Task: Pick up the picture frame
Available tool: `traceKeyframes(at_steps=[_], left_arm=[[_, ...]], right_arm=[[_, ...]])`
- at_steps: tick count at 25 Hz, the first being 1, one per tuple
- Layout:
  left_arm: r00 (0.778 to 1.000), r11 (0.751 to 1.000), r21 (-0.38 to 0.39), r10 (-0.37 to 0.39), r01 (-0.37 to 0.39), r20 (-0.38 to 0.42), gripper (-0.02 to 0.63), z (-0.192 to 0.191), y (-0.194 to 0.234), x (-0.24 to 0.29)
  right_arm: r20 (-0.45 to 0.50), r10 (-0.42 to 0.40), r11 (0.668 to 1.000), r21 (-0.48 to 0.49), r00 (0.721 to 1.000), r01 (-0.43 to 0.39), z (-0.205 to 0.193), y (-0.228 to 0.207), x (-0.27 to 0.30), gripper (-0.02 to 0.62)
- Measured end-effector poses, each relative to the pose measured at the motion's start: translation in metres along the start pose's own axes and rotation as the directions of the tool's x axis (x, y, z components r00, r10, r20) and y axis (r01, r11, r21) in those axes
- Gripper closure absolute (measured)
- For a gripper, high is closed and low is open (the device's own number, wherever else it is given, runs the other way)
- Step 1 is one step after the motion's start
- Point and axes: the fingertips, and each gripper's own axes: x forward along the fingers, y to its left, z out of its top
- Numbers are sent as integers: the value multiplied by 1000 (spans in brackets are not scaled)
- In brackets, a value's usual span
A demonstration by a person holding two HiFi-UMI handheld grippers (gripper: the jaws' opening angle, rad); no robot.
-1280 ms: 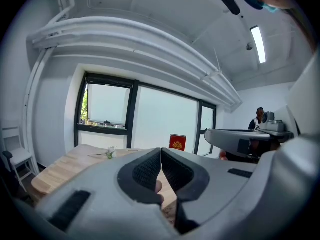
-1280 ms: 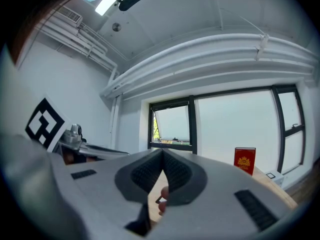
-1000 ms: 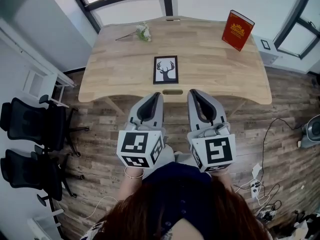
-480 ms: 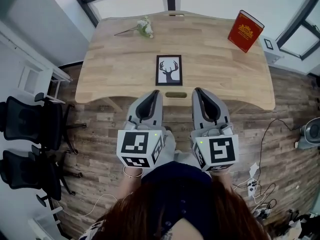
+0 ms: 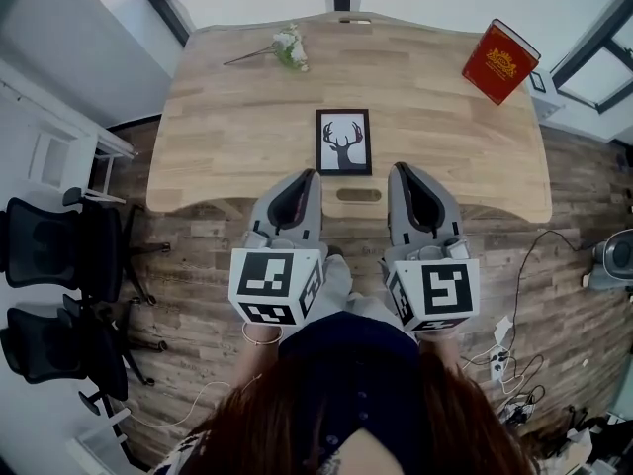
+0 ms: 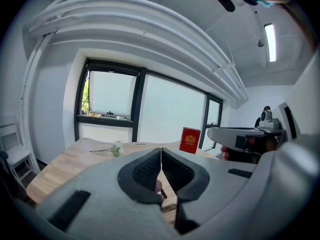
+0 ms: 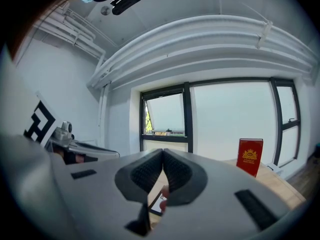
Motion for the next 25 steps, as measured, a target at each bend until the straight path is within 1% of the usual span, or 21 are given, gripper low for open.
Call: traceKeyframes(at_steps=[4, 10, 17, 22, 25], left_arm=[[1000, 1000, -4, -24, 24, -8, 577, 2, 12, 11], [998, 998, -14, -60, 60, 5, 577, 10, 28, 23], [996, 996, -18, -92, 92, -1, 577, 10, 47, 38], [993, 993, -14, -115, 115, -15, 577, 6, 52, 50], [991, 991, -9, -132, 131, -24, 577, 4, 50, 57]], right_arm=[[-14, -26, 1000, -6, 1000, 26, 0, 1, 14, 571], [-25, -51, 999, -4, 998, 51, 3, 5, 33, 569], [-40, -82, 997, -6, 996, 82, 1, 8, 53, 569], [-48, -107, 993, -55, 993, 104, -1, 8, 62, 569], [-56, -118, 992, -42, 991, 116, -4, 4, 69, 569]])
